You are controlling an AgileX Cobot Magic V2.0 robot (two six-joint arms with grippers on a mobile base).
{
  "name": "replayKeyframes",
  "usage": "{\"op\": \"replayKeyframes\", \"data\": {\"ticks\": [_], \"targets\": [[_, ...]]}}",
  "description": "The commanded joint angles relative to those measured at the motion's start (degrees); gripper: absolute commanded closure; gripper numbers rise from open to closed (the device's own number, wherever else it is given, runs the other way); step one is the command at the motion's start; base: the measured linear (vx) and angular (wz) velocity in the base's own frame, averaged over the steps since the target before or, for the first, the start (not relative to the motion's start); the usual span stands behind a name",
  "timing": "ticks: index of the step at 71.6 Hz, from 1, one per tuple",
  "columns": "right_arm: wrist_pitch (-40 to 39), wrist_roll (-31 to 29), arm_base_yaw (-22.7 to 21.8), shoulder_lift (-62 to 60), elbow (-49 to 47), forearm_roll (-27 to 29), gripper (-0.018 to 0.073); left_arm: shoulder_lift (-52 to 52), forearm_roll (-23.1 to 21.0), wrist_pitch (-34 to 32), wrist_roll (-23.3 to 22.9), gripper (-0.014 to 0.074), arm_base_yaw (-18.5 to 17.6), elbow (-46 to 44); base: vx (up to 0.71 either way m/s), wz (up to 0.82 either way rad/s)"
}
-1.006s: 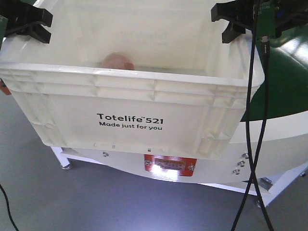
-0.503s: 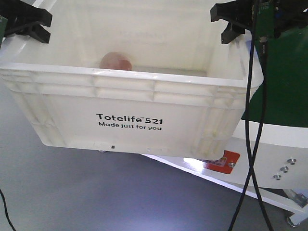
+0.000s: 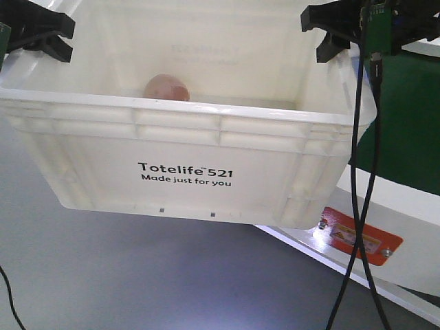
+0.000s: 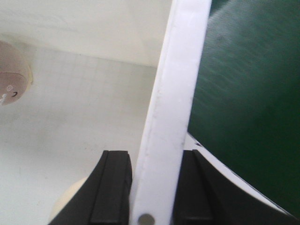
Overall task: Place moving items into box and shelve
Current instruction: 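Hold the lifted tote with both grippers while the base drives away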
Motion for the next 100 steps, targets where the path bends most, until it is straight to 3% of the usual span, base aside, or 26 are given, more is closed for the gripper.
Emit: {"op": "replayKeyframes", "data": {"ticks": [1, 100], "targets": [[-7.1, -1.7, 0.6, -3.0, -2.5, 5.7, 0.0571, -3.4, -8.1, -6.3, 0.5, 0.0613, -0.9, -2.4, 0.02, 0.37], [-6.3, -1.7, 0.6, -3.0, -2.5, 5.6, 0.0571, -3.4, -8.1, -6.3, 0.5, 0.0613, -0.9, -2.4, 0.13, 0.61]]}}
